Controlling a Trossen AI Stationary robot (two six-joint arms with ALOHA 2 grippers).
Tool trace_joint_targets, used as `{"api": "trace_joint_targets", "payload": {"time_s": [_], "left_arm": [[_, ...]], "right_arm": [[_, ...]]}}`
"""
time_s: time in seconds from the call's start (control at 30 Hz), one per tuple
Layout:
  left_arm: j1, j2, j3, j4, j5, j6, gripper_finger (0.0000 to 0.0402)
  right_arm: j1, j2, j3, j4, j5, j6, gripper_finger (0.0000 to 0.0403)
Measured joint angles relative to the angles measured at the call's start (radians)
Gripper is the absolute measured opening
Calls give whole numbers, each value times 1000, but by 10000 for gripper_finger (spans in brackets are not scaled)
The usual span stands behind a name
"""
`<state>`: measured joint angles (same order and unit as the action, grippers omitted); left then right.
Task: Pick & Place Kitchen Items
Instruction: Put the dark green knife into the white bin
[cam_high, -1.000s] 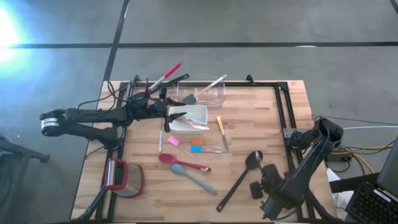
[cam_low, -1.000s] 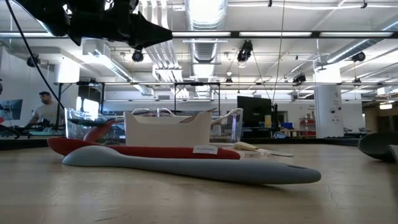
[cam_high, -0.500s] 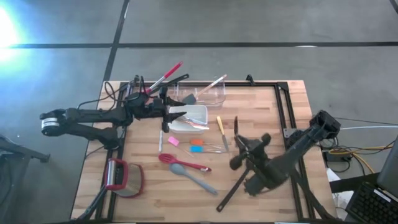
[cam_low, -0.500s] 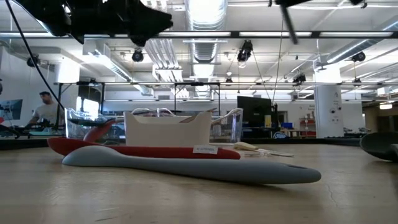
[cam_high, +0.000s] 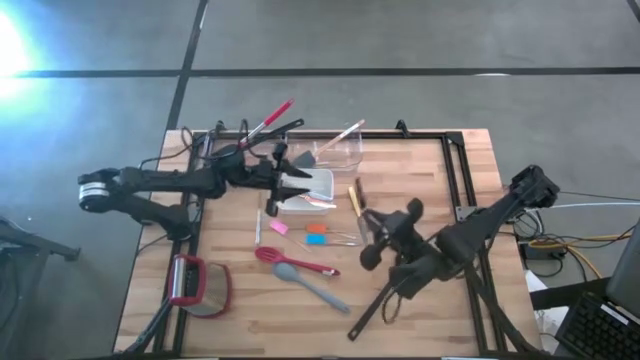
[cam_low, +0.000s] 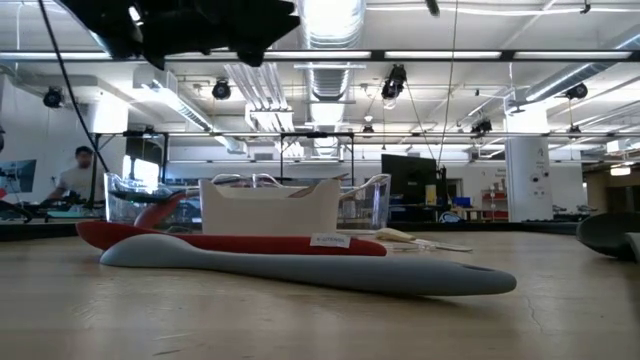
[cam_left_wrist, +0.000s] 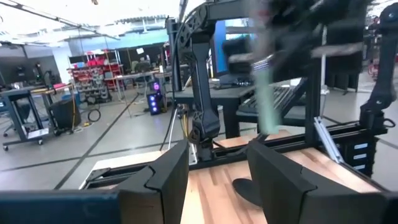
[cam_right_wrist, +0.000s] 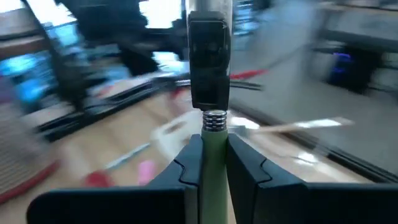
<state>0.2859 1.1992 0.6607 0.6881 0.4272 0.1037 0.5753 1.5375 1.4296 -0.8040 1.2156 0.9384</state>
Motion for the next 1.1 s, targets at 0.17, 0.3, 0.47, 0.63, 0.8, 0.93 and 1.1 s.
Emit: {"api": "trace_joint_targets", "payload": {"time_s": [0.17, 0.3, 0.47, 0.63, 0.8, 0.93, 1.1], "left_arm": [[0, 98, 90, -2, 47, 3, 170], [-1, 134, 142, 2, 202, -11, 170], [-2, 157, 177, 10, 218, -19, 170], [-3, 158, 215, 41, 199, -28, 170], [-3, 169, 236, 37, 183, -30, 170], [-5, 189, 252, 35, 182, -31, 170], [-4, 221, 263, 11, 181, -32, 170]], "right_arm": [[-46, -51, -41, 421, -171, -501, 32], [-104, -89, -108, 554, -217, -653, 32], [-194, -117, -259, 943, -365, -887, 32], [-257, -168, -392, 1208, -457, -1015, 32], [-316, -180, -459, 1390, -579, -1076, 32], [-360, -161, -450, 1391, -600, -1074, 32], [-393, -130, -413, 1360, -654, -1076, 32]]}}
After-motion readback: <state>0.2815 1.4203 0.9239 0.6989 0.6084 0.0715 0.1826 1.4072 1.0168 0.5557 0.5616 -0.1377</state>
